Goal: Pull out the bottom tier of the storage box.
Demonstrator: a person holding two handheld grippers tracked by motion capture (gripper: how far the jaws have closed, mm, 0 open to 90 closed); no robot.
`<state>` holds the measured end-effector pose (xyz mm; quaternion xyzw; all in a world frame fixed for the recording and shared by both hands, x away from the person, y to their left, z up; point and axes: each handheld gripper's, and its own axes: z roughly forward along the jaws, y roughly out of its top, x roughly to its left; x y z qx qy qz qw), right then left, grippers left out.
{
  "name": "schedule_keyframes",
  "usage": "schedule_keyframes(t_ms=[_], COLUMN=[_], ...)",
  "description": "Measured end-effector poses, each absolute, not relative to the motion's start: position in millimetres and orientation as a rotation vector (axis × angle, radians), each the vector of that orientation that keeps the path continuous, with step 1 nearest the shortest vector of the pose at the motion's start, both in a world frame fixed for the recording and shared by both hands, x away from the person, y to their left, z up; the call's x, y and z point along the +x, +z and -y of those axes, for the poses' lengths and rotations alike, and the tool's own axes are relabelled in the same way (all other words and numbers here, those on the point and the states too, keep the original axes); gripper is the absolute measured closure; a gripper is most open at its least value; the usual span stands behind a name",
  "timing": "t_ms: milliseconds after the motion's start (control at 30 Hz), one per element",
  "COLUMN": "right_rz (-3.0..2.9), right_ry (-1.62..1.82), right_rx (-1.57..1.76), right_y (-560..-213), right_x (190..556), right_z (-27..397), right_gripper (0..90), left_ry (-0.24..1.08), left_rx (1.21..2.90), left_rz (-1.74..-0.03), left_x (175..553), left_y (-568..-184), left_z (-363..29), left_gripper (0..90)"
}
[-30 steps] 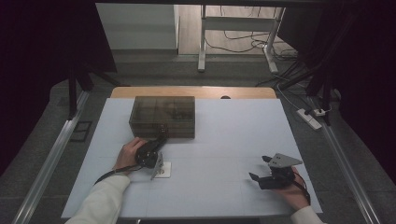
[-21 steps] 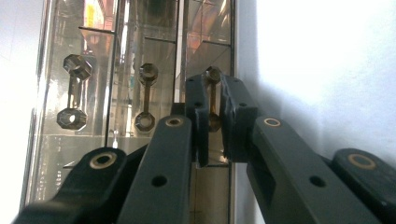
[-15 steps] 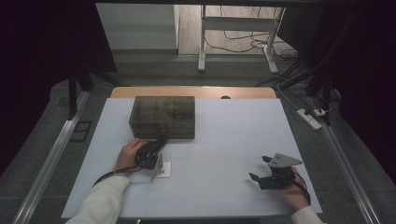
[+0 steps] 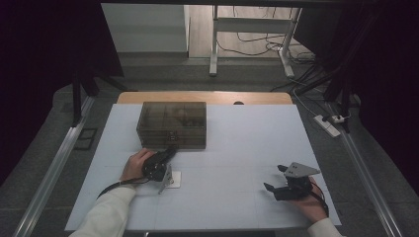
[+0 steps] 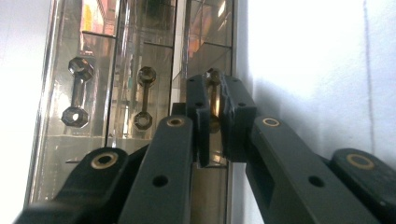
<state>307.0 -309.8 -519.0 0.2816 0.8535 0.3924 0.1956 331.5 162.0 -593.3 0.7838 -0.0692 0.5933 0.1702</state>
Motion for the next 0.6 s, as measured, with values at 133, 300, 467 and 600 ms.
schedule_keyframes(t_ms=[133,300,467,600], right_rz=[-2.391,-2.392,-2.391,-2.39], right_ry=[1.1,1.097,1.101,1.1], right_rx=[0.79,0.783,0.788,0.789], right_y=[-519.1,-519.3,-519.2,-518.8], right_x=[307.1,307.3,307.2,307.2], right_z=[310.0,309.7,309.9,310.1], right_gripper=[14.6,14.7,14.6,14.6], left_ry=[1.676,1.679,1.655,1.603], left_rx=[2.223,2.209,2.195,2.175], left_rz=[0.201,0.184,0.157,0.067], left_x=[328.0,327.8,327.5,329.0], left_y=[-592.8,-592.4,-589.9,-580.4], left_z=[-161.6,-162.2,-163.1,-166.4], left_gripper=[87.0,83.5,75.7,72.5])
